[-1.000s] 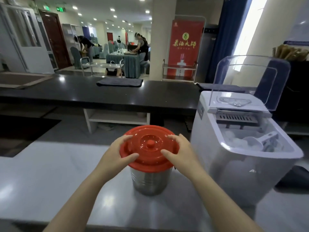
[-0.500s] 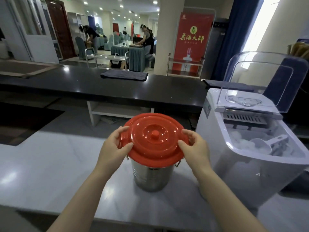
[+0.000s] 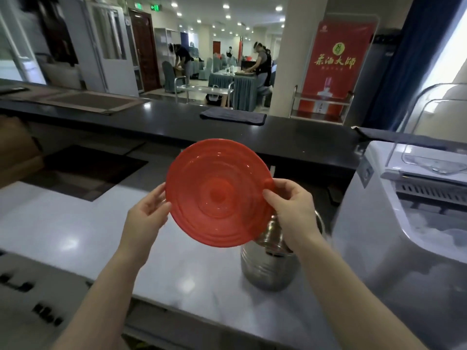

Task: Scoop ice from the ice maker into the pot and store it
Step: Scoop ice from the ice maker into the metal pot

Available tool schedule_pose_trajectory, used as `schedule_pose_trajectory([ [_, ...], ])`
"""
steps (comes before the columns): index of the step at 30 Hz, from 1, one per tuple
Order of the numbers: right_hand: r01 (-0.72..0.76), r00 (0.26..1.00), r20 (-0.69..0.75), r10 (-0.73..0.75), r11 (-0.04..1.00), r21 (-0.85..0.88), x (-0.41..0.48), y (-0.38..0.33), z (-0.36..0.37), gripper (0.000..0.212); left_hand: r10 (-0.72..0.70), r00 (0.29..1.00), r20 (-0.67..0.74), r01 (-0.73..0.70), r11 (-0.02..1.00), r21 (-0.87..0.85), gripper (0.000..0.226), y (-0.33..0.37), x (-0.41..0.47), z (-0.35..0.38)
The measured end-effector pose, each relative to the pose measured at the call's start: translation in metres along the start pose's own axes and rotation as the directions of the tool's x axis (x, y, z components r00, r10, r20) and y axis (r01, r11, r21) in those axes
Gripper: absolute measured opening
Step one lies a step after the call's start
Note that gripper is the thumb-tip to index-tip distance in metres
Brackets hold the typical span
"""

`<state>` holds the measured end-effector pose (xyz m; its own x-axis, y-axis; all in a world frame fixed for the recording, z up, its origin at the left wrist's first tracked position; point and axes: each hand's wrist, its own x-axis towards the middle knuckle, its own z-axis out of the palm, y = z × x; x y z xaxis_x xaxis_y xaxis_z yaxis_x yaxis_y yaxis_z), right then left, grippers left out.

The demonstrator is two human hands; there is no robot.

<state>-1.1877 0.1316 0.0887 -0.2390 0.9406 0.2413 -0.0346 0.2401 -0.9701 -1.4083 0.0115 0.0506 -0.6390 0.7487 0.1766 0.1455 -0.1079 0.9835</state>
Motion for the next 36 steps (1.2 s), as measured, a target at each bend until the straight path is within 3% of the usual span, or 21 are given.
schedule_pose_trajectory([
  [2,0.044,0.997,0.06,-0.045,0.999,0.01,-0.004,-0.002,0.02,0.018,-0.142,0.989,-0.051,0.142,0.99,-0.006,0.03,-0.003,0.0,-0.02],
  [6,0.245,0.95,0.222,-0.219,0.964,-0.1,-0.014,0.007,0.059,0.027,-0.475,0.878,0.06,0.477,0.857,-0.198,0.06,-0.006,-0.006,-0.053],
  [9,0.439,0.869,0.361,-0.339,0.864,-0.246,-0.02,0.031,0.08,0.021,-0.496,0.858,0.132,0.512,0.811,-0.282,0.065,-0.011,-0.015,-0.07],
  [11,0.5,0.83,0.421,-0.365,0.822,-0.274,-0.025,0.046,0.09,0.021,-0.514,0.849,0.118,0.527,0.813,-0.249,0.054,-0.016,-0.019,-0.075],
  [14,0.529,0.797,0.49,-0.352,0.798,-0.289,-0.032,0.066,0.1,0.021,-0.587,0.806,0.077,0.588,0.778,-0.222,0.034,-0.028,-0.022,-0.076],
  [20,0.543,0.761,0.609,-0.223,0.734,-0.409,-0.037,0.087,0.106,0.024,-0.644,0.765,-0.019,0.614,0.737,-0.283,0.045,-0.06,-0.021,-0.068],
  [25,0.593,0.78,0.559,-0.281,0.618,-0.517,-0.037,0.078,0.091,0.025,-0.612,0.785,-0.094,0.574,0.777,-0.26,0.062,-0.082,-0.017,-0.065],
  [28,0.59,0.807,0.486,-0.335,0.485,-0.646,-0.033,0.069,0.076,0.027,-0.612,0.784,-0.103,0.57,0.776,-0.27,0.063,-0.093,-0.017,-0.061],
  [32,0.433,0.901,0.403,-0.16,0.306,-0.848,-0.031,0.058,0.051,0.042,-0.62,0.782,-0.067,0.586,0.767,-0.26,0.061,-0.106,-0.016,-0.051],
  [36,0.322,0.947,0.314,-0.068,0.234,-0.917,-0.037,0.052,0.016,0.039,-0.582,0.812,-0.033,0.578,0.811,-0.089,0.058,-0.115,-0.019,-0.041],
])
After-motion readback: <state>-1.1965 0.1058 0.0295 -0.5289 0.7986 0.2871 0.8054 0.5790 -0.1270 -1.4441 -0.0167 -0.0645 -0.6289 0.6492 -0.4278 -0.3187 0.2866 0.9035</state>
